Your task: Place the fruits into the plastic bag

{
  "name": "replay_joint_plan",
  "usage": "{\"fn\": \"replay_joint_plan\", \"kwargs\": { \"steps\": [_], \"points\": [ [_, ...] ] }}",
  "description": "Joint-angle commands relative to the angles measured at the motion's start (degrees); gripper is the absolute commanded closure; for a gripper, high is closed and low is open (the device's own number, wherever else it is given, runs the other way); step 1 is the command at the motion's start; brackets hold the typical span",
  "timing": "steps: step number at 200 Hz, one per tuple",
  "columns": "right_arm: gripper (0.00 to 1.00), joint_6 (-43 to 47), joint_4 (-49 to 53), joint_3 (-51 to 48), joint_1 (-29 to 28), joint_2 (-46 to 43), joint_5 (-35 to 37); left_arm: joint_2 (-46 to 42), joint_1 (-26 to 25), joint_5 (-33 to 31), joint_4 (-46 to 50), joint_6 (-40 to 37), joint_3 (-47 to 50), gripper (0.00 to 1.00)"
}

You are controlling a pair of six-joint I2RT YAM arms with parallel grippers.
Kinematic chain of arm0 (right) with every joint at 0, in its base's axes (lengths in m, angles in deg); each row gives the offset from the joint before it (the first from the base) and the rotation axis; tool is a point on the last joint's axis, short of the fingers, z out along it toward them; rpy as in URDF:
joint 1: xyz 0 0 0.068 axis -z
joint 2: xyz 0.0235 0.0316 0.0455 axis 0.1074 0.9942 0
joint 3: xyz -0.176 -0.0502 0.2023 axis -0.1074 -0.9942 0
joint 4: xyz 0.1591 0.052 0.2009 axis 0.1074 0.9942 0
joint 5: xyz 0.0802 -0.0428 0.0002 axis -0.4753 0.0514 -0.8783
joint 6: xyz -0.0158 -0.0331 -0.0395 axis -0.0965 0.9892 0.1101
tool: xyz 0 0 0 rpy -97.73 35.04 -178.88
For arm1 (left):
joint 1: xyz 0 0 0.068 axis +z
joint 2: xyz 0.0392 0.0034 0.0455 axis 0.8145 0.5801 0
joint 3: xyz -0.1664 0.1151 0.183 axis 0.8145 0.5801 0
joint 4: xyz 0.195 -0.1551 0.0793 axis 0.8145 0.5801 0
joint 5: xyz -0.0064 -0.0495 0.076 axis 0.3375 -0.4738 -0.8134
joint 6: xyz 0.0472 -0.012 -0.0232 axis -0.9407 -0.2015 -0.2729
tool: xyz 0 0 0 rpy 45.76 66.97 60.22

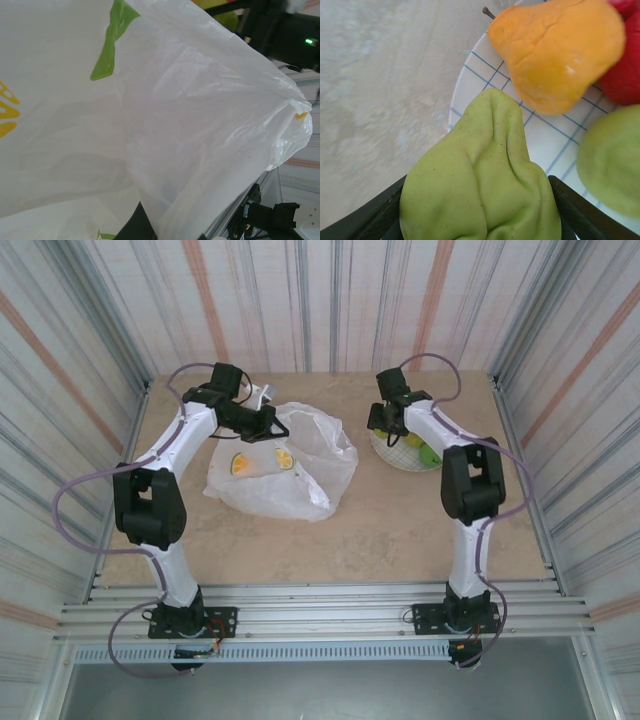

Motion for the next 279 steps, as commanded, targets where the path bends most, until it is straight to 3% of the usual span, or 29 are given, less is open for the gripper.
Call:
{"fn": "replay_joint_plan", "kwargs": {
  "steps": [1, 71, 110, 165, 233, 279],
  "points": [
    [0.35, -0.7, -2.5, -7.0, 0.3, -10.5, -4.1, -3.4, -0.2, 1.3, -0.6, 0.7, 0.5, 1.0],
    [0.36, 2.2, -11.5, -41.4, -1.9, -42.0, -20.4, -3.6, -0.3, 1.6, -1.0, 1.4, 0.7, 1.0],
    [0.36, 3.1, -22.1, -54.2, -8.7, -51.3, -22.9, -3.8, -0.3, 1.9, -1.0, 1.6, 0.7, 1.0],
    [0.33, 8.6, -37.6, -55.1, -18.7, -42.4, -18.1, -3.8, -1.0, 2.1, -1.0, 1.6, 0.7, 1.0],
    [0.33, 11.1, -51.5, -50.5, -21.2, -27.9, -19.2, -3.9, -1.5, 2.7, -1.1, 1.9, 0.7, 1.0],
    [0.31, 5.5, -58.5, -46.1, -22.9, -20.2, -10.4, -3.8, -2.4, 3.0, -1.1, 2.0, 0.6, 1.0]
  ]
}}
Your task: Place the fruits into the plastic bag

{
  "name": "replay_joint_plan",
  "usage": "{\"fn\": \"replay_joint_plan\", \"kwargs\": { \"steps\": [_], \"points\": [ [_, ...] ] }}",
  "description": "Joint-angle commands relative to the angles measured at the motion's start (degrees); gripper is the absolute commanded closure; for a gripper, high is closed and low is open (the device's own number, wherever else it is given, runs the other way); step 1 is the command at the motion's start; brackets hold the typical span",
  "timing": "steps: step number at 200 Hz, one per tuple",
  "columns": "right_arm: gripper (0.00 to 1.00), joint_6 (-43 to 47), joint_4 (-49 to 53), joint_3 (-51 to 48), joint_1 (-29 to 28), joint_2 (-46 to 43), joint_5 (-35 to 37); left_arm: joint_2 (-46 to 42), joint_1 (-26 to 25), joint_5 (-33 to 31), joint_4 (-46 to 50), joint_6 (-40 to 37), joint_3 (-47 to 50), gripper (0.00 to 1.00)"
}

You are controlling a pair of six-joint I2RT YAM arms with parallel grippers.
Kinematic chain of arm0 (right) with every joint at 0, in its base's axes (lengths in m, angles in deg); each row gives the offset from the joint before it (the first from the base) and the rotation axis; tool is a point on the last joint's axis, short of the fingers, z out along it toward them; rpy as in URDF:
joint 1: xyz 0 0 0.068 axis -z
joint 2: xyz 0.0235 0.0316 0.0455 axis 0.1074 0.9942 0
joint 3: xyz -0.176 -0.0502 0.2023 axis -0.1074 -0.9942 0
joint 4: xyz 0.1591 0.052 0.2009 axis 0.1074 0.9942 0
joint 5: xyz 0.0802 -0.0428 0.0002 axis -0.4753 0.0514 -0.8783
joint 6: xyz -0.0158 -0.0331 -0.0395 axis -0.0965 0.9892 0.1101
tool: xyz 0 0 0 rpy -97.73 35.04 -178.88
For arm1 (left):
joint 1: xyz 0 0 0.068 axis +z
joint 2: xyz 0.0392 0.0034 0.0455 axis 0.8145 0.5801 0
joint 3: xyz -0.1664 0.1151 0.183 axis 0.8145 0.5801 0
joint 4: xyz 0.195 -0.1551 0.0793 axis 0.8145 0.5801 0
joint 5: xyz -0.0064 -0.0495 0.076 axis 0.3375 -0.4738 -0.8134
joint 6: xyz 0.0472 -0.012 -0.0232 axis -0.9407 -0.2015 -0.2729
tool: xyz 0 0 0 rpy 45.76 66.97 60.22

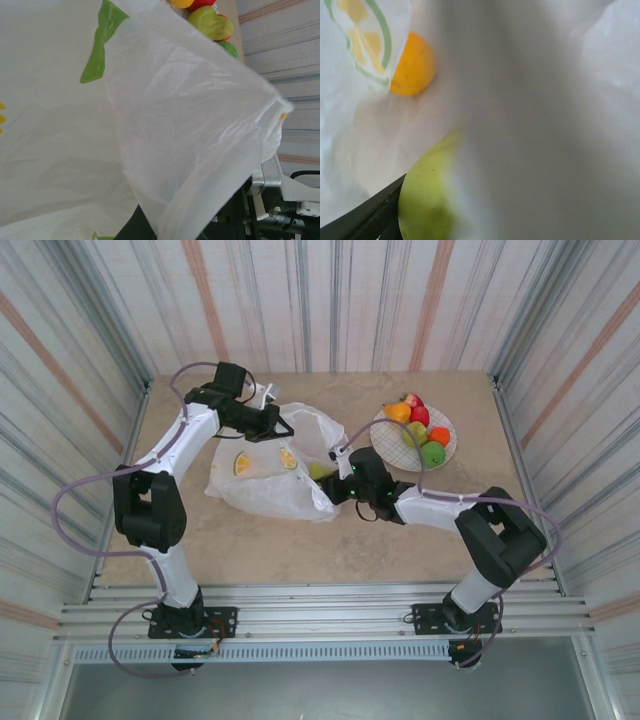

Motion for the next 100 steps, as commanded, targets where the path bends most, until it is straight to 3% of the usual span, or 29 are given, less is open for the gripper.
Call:
{"fn": "replay_joint_plan", "kwargs": {
  "steps": [1, 61, 100],
  "points": [
    [0.31, -3.8, -6.4, 3.3, -0.3, 3.3, 6.1, -2.9, -0.8, 1.7, -0.2, 0.5, 0.5, 1.0],
    [0.29, -18.6, -1.6, 12.2, -3.6, 12.4, 18.4, -2.7, -1.2, 2.6, -0.8, 1.1, 0.7, 1.0],
    [0.26, -27.8, 1.2, 16.4, -4.3, 16.1, 16.7, -2.2, -1.3, 3.2, -1.1, 1.6, 1.0, 1.0]
  ]
}}
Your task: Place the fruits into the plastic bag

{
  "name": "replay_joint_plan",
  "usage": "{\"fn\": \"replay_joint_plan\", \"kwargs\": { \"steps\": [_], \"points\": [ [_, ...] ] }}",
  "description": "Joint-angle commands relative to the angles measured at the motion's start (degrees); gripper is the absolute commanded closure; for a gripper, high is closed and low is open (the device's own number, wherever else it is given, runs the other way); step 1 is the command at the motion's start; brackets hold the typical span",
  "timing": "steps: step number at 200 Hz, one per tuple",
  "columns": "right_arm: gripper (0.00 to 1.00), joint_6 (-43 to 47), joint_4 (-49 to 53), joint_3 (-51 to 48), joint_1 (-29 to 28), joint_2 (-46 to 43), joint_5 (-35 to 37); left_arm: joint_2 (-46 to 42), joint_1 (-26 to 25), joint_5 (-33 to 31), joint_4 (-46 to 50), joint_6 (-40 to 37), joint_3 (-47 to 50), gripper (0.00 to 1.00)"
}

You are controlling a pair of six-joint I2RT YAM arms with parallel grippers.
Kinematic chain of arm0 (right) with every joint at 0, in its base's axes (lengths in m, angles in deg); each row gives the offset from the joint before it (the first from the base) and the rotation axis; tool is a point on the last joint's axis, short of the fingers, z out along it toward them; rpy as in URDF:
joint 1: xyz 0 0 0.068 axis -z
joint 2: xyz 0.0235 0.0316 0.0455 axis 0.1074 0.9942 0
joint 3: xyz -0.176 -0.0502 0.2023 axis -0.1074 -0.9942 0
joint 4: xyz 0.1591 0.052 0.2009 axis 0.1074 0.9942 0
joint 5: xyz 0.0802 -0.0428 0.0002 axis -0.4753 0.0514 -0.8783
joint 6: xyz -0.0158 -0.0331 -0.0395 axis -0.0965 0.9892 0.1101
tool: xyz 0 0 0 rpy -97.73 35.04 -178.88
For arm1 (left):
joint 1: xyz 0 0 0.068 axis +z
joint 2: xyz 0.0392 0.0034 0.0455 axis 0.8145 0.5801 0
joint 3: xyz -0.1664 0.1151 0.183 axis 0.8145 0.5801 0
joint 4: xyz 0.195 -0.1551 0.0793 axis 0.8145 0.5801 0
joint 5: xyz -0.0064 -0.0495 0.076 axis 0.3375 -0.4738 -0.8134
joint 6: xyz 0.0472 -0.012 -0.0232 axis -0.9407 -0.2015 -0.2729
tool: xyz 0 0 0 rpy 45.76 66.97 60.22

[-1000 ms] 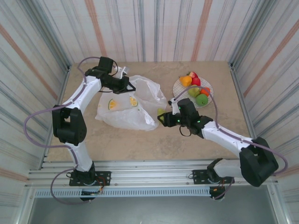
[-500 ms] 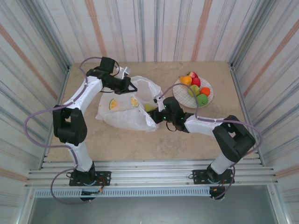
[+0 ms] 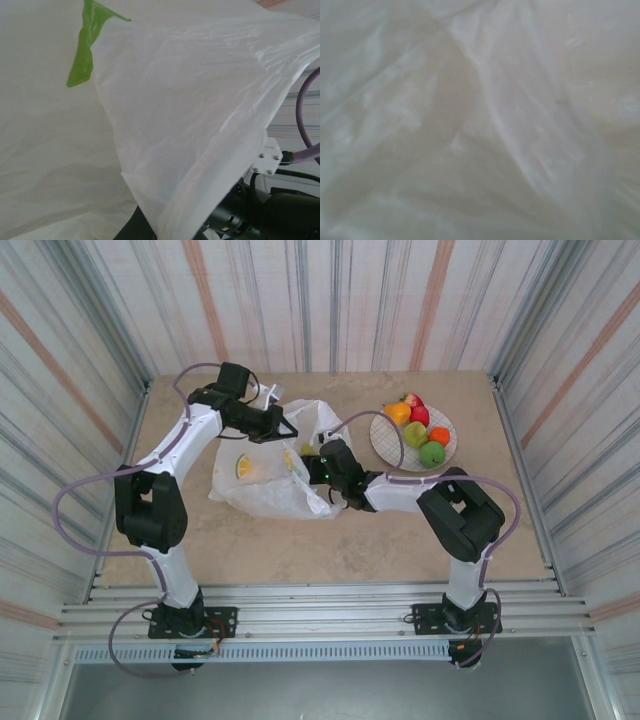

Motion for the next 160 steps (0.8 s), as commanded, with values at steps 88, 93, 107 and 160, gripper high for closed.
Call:
{"fn": "replay_joint_plan", "kwargs": {
  "steps": [88, 93, 107, 160],
  "points": [
    [0.21, -14.1, -0.4, 4.6, -0.1, 3.5, -12.9, -2.5, -0.4, 1.9, -0.7, 0.7, 1.0, 1.0],
    [0.21, -13.8, -0.4, 4.4, 0.0, 3.1, -13.6, -2.5, -0.5, 1.9, -0.7, 0.7, 1.0, 1.0],
    [0.2, -12.7, -0.2, 3.1, 0.6, 1.4, -15.0, -2.6, -0.5, 1.8, -0.7, 0.6, 1.0, 1.0],
    [0.19, -3.9, 5.9, -4.2, 2.6, -9.4, -16.3, -2.8, -0.3, 1.4, -0.7, 0.5, 1.0, 0.99]
  ]
}}
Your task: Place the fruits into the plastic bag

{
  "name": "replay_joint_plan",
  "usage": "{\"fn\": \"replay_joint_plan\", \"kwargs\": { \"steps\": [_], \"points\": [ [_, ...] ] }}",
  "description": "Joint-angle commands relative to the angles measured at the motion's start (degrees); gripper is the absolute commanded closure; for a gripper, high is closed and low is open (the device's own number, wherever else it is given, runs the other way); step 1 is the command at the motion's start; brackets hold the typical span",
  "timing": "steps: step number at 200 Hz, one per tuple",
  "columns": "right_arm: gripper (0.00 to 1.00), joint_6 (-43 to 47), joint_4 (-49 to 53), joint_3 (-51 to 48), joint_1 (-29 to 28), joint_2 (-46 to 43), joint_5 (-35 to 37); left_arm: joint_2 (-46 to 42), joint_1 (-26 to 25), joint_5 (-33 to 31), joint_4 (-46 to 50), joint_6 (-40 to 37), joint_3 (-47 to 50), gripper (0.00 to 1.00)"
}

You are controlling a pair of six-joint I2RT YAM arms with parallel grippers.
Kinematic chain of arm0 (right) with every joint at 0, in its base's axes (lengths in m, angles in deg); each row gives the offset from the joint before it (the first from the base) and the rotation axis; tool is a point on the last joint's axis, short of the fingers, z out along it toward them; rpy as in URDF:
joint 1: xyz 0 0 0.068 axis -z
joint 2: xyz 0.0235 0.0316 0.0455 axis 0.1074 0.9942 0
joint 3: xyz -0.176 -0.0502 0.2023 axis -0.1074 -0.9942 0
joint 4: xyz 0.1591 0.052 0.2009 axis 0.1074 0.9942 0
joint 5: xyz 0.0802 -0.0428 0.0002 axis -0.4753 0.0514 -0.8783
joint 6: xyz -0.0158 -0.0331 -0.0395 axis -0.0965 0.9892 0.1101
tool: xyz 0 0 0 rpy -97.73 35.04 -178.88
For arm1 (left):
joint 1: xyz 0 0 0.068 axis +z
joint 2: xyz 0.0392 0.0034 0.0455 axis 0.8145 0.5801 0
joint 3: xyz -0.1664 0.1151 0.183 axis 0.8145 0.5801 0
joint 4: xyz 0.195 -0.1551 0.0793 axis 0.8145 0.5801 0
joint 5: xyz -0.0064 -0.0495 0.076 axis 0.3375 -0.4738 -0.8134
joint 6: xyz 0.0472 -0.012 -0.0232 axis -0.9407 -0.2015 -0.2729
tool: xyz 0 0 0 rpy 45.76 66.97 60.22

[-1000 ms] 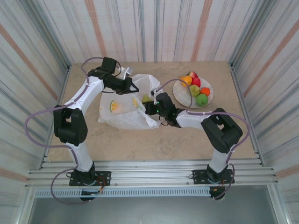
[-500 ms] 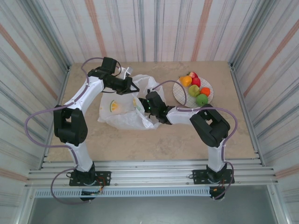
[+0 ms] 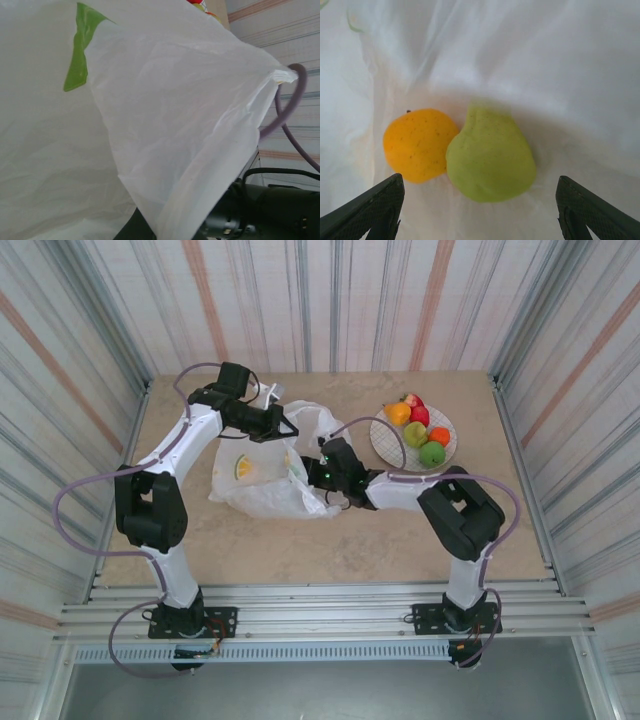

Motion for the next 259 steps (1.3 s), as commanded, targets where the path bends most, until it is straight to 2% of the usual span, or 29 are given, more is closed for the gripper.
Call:
{"fn": "replay_joint_plan", "kwargs": {
  "steps": [1, 61, 110, 157, 183, 214, 259],
  "points": [
    [0.18, 6.5, 4.4, -2.6, 0.9, -7.3, -1.2, -2.8, -0.2, 1.1, 0.4, 0.1, 0.9, 0.99],
    [0.14, 16.1, 14.3, -10.7, 4.2, -22.4, 2.0, -2.8, 0.6, 0.3, 0.6, -0.2, 0.9, 1.0],
    [0.14, 23.7, 20.1, -13.7, 7.5, -33.2, -1.0, -2.5, 1.0, -0.5, 0.8, -0.3, 0.9, 1.0],
    [0.11, 28.9, 29.2, -13.0, 14.1, -42.0, 4.7, -2.5, 1.2, -0.8, 0.8, -0.3, 0.9, 1.0],
    [0.1, 30.4, 35.3, -9.8, 19.1, -42.1, 12.6, -2.5, 1.0, -0.9, 0.8, -0.2, 1.0, 1.0],
    [0.08, 32.2, 41.8, -4.6, 24.4, -37.0, 22.0, -2.5, 1.0, -0.9, 0.8, -0.1, 0.9, 1.0],
    [0.02, 34.7, 43.0, -1.3, 30.3, -28.4, 24.2, -2.6, 1.1, -0.6, 0.8, 0.0, 1.0, 1.0]
  ]
}}
